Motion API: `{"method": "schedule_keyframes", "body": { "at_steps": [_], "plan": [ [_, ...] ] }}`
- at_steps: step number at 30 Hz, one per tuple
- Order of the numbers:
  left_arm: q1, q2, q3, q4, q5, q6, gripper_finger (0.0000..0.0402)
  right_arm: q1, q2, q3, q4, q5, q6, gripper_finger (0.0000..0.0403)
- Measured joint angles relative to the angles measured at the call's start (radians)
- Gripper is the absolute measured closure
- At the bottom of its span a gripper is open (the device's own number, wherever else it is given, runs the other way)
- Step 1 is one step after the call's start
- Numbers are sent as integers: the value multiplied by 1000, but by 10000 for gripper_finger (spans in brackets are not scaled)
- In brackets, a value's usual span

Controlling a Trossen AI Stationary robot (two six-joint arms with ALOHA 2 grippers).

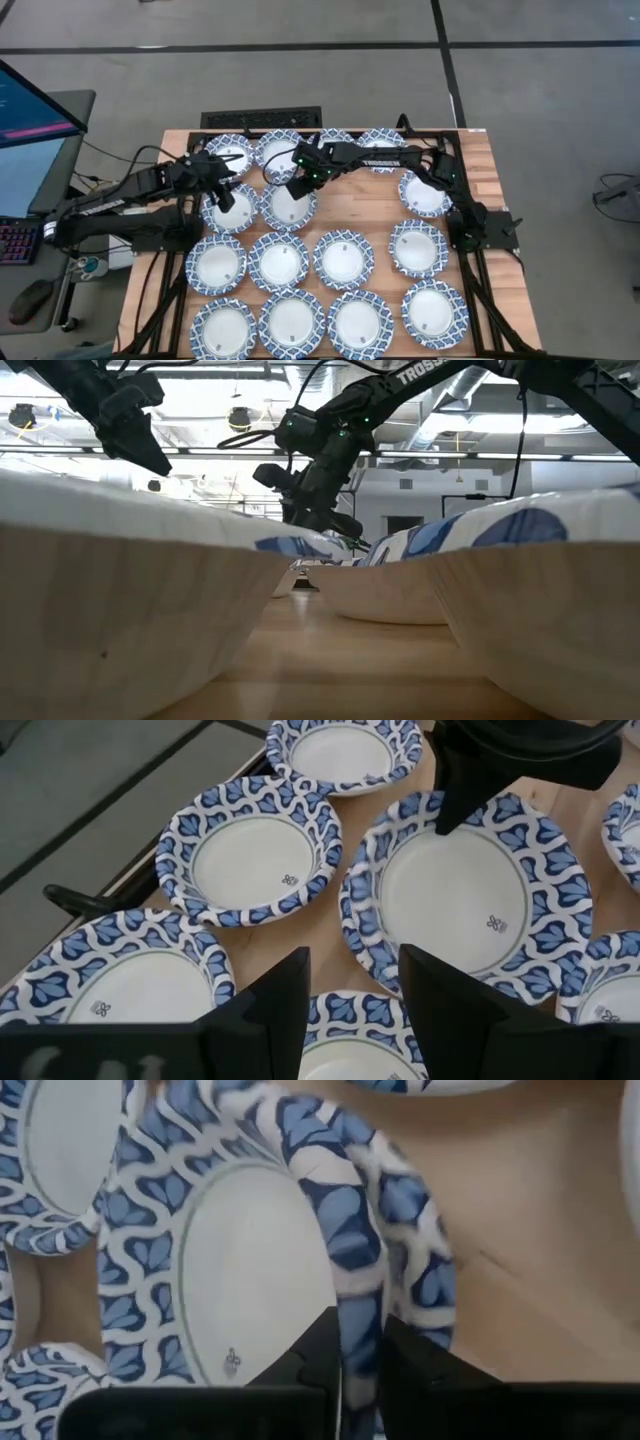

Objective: Nest bowls inside each other
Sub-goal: Stack the blue bowl on top of the blue bowl, then stack the blue bowl on top of the blue bowls

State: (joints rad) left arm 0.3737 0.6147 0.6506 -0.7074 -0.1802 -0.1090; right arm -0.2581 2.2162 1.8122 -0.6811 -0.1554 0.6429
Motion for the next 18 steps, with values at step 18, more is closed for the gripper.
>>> {"method": "schedule_keyframes", "body": {
  "at_steps": [18],
  "plan": [
    [0,5,0,6,0,-45,255,-34,-46,-3,-160,250,-91,215]
  ]
}}
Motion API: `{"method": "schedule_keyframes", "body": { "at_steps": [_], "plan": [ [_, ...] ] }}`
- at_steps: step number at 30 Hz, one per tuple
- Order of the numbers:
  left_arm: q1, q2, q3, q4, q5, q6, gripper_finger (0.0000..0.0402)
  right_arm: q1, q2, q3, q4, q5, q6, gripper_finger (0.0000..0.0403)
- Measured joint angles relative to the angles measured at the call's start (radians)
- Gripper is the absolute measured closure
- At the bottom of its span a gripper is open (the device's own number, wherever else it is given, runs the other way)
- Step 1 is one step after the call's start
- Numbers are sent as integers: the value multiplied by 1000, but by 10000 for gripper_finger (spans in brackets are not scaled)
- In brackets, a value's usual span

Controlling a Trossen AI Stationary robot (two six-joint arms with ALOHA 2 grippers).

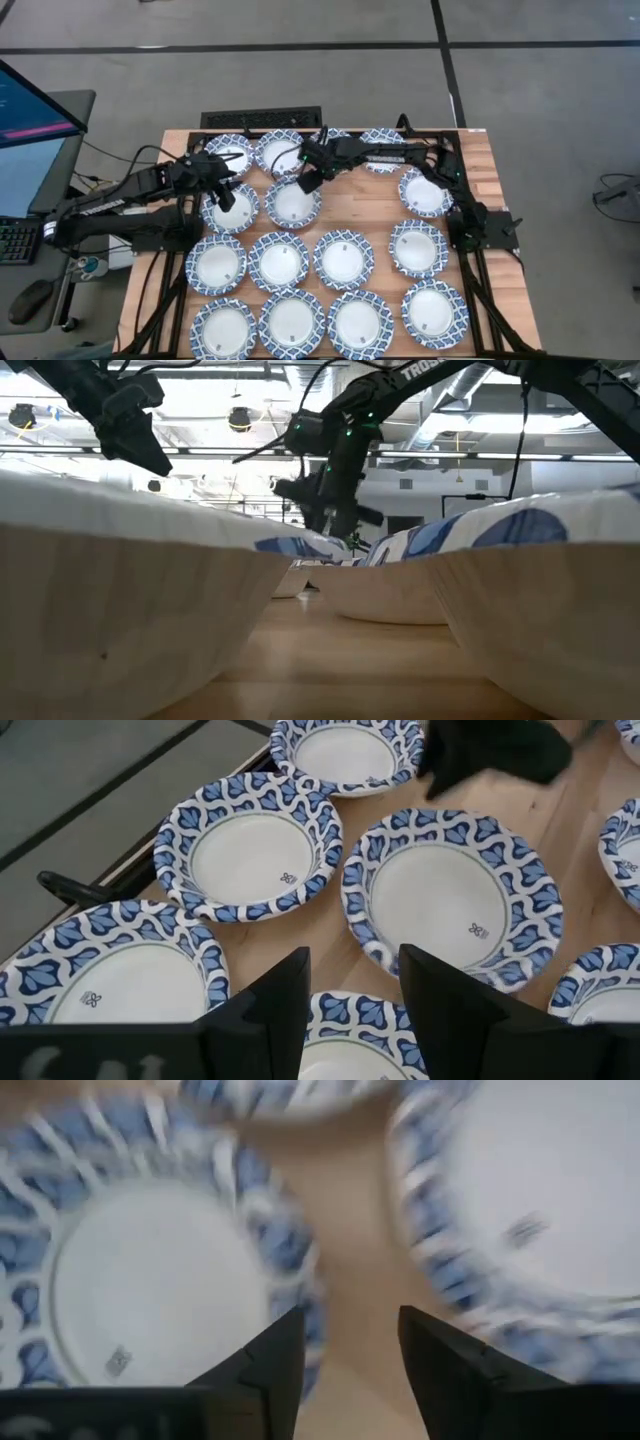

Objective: Nest bowls inside each other
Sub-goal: Stack the blue bowl on top of the blue bowls

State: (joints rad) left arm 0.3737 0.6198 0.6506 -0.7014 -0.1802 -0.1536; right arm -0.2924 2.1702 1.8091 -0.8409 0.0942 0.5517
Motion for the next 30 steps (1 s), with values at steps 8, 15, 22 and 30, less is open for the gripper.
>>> {"method": "schedule_keyframes", "body": {
  "at_steps": [8,15,22,30],
  "plan": [
    [0,46,0,36,11,0,255,-52,-91,3,-16,35,-74,184],
    [0,106,1,99,18,-2,255,-41,-70,0,-52,-13,-111,167],
    [0,115,1,101,18,-15,255,-45,-72,-61,-56,-11,-118,167],
    [-1,113,1,136,18,-19,255,-44,-70,-150,-31,1,-135,167]
  ]
}}
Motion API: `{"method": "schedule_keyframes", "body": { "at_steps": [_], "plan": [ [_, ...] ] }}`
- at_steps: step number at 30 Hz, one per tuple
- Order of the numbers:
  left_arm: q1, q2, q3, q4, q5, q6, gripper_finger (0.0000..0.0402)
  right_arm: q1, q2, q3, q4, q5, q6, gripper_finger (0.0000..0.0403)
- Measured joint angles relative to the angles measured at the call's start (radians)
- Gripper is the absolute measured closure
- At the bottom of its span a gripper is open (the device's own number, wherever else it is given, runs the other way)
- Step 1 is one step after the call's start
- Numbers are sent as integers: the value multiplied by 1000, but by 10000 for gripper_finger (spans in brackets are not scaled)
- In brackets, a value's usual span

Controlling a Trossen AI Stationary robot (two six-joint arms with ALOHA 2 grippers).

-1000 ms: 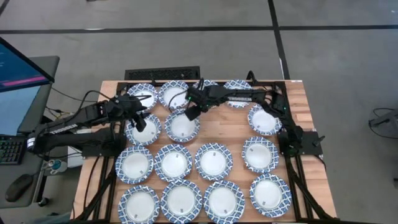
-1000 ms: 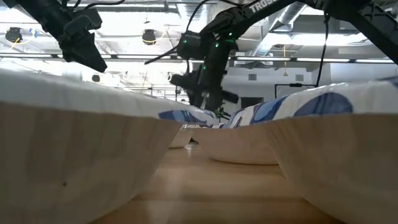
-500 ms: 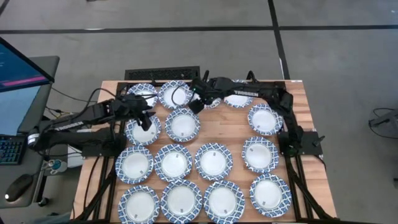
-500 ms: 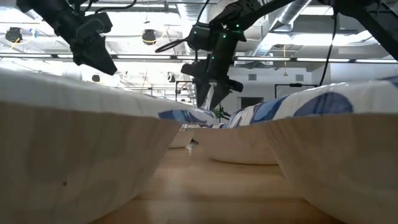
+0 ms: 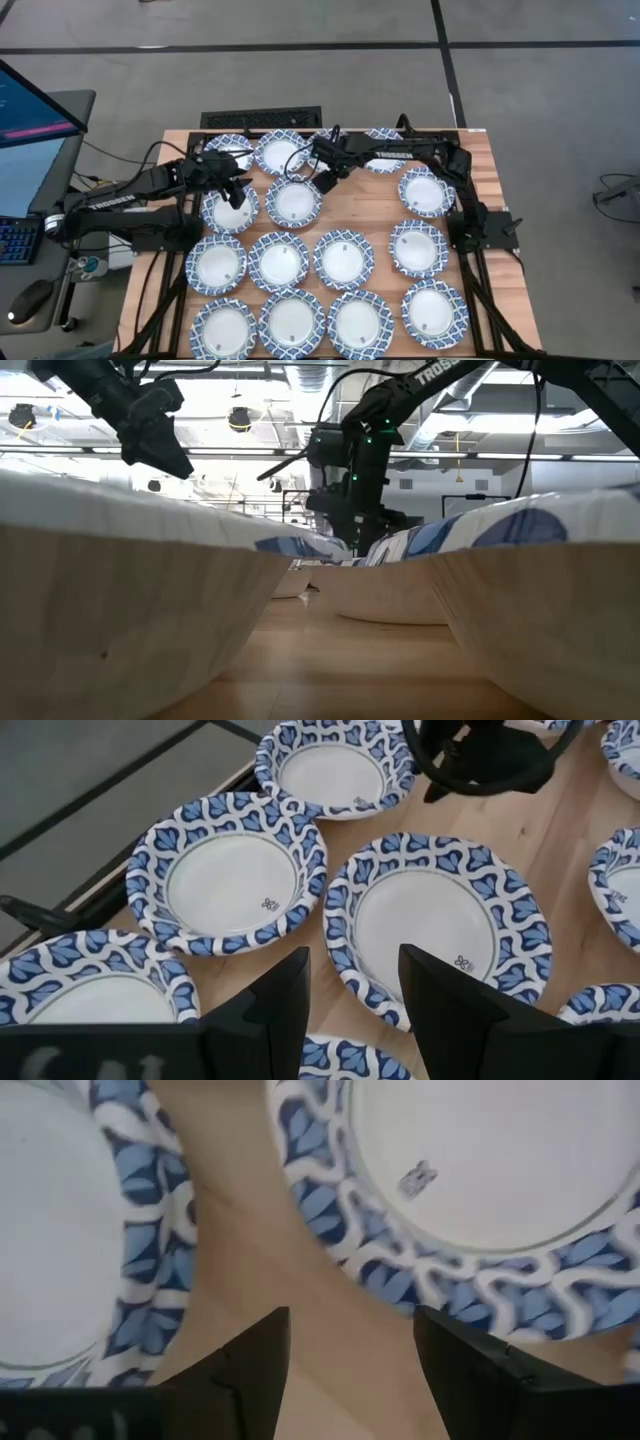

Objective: Nest bowls inside each other
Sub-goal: Stack the blue bowl on top of the blue bowls

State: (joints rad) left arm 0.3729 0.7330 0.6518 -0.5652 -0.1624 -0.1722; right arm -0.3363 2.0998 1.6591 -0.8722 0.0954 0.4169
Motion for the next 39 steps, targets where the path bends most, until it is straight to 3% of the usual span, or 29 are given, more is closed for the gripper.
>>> {"method": "schedule_keyframes", "body": {
  "at_steps": [7,18,24,39],
  "plan": [
    [0,0,0,0,0,-8,255,2,0,0,31,63,-128,168],
    [0,0,0,-1,-30,-17,255,4,0,-4,43,35,-330,168],
    [0,0,0,-1,-41,-11,255,4,0,-86,49,-18,-419,168],
    [0,0,0,-1,-48,-5,255,16,0,-104,61,44,-604,168]
  ]
}}
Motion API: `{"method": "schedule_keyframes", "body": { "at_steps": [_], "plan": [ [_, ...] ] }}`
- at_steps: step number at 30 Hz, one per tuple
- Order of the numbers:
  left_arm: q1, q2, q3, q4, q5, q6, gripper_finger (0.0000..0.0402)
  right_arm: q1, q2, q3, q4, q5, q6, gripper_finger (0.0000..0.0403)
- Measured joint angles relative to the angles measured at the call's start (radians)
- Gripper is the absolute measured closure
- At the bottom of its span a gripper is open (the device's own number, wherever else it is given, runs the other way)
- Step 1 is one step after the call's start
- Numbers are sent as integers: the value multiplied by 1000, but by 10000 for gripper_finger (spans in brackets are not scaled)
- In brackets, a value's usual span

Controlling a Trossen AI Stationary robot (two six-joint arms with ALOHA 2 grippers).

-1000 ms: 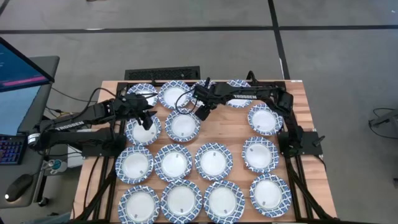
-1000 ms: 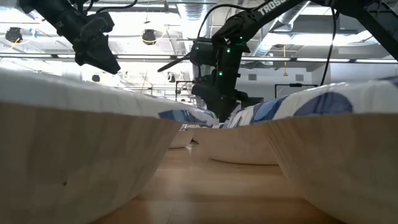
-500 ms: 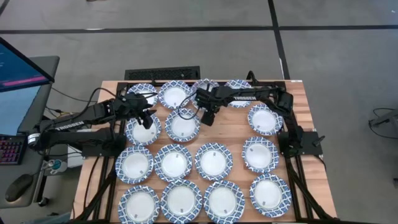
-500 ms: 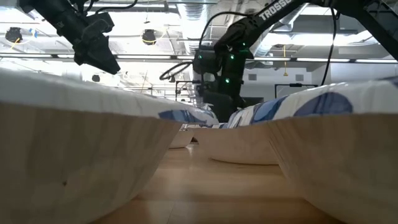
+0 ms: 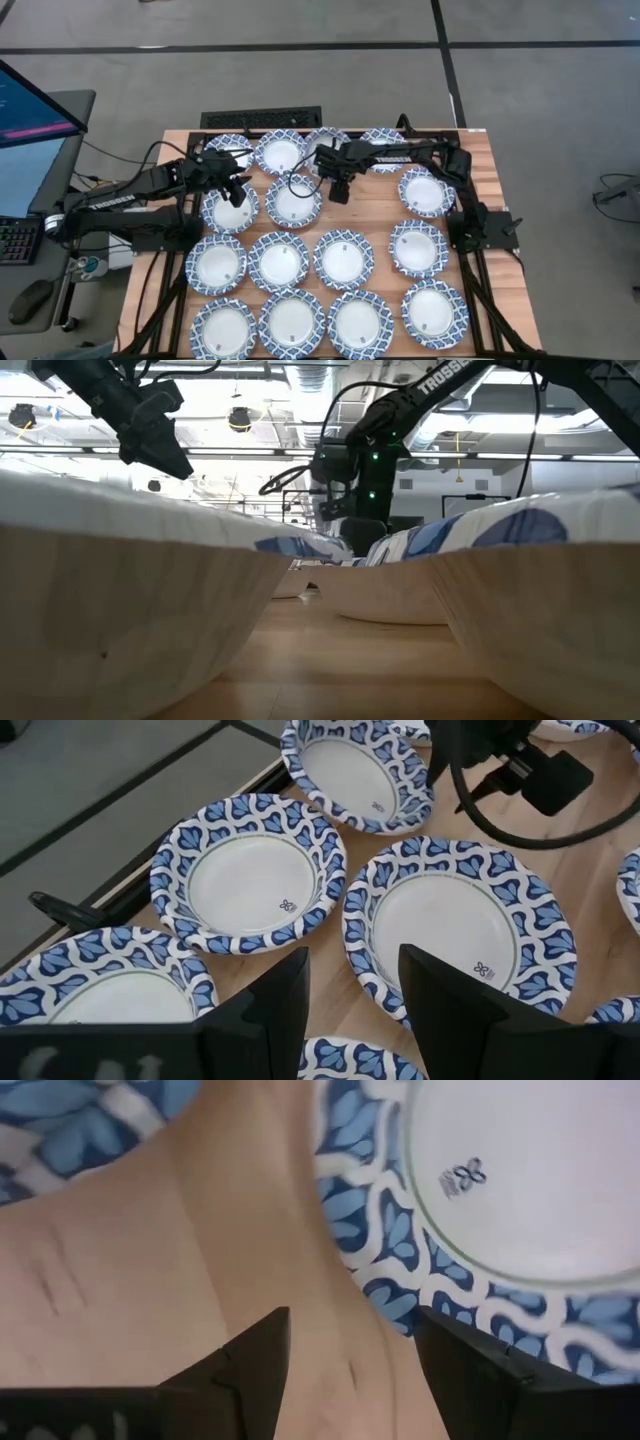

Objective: Nest bowls inside each other
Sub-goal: Stack the blue bowl on top of the blue bowls

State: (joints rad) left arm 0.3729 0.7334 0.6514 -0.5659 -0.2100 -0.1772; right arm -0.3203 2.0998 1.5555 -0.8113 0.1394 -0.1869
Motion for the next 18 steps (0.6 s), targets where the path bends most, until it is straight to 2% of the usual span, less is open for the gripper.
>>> {"method": "schedule_keyframes", "body": {
  "at_steps": [7,18],
  "plan": [
    [0,0,0,0,0,-1,255,28,0,12,82,49,-96,168],
    [0,0,0,0,0,-1,255,-1,-2,58,111,79,-102,168]
  ]
}}
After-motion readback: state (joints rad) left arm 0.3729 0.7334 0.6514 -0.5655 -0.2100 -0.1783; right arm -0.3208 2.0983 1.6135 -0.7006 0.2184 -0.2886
